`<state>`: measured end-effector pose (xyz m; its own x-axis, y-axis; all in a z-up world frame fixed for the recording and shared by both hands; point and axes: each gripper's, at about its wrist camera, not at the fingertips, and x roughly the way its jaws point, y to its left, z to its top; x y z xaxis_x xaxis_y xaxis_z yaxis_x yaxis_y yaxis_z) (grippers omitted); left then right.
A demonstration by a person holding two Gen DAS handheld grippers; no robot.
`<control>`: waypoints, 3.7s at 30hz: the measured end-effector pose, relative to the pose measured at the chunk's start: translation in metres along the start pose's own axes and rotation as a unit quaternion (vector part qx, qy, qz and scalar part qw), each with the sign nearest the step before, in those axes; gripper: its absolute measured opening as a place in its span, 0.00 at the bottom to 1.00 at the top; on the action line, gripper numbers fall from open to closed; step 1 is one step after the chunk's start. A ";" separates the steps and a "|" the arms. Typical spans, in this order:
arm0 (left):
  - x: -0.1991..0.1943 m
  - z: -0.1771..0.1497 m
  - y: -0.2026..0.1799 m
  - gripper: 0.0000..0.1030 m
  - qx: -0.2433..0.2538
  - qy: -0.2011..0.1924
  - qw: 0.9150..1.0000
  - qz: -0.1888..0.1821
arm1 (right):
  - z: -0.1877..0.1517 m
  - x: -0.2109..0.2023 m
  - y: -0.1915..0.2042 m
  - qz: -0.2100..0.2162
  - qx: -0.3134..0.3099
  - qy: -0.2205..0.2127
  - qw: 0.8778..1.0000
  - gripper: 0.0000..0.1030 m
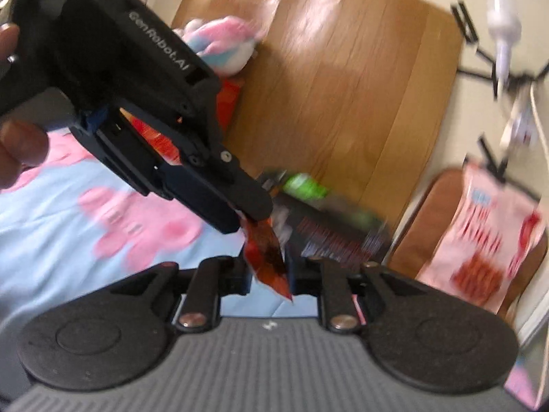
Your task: Organize snacks
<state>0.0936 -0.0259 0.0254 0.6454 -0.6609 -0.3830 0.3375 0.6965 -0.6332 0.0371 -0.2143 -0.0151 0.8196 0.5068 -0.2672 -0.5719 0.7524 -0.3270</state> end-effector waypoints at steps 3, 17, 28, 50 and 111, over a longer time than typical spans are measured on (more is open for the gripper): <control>0.019 0.040 -0.010 0.38 0.044 -0.037 0.997 0.041 | 0.024 0.038 -0.026 -0.028 -0.013 -0.018 0.999 0.21; 0.033 -0.003 0.010 0.55 0.045 -0.052 0.982 0.175 | -0.002 0.033 -0.055 -0.043 0.075 0.007 0.996 0.61; -0.012 -0.085 -0.027 0.80 0.076 -0.053 0.948 0.304 | -0.048 -0.059 -0.025 0.013 0.278 0.036 0.960 0.69; -0.045 -0.136 -0.059 1.00 0.121 -0.076 0.909 0.390 | -0.057 -0.100 -0.014 -0.022 0.402 0.035 0.915 0.96; -0.035 -0.150 -0.050 1.00 0.126 -0.045 0.871 0.472 | -0.056 -0.104 0.003 -0.033 0.385 0.028 0.922 1.00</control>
<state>-0.0489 -0.0792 -0.0300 0.7645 0.2569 -0.5913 -0.2411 0.9645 0.1072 -0.0517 -0.2884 -0.0390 0.8361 0.4439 -0.3225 -0.3094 0.8668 0.3911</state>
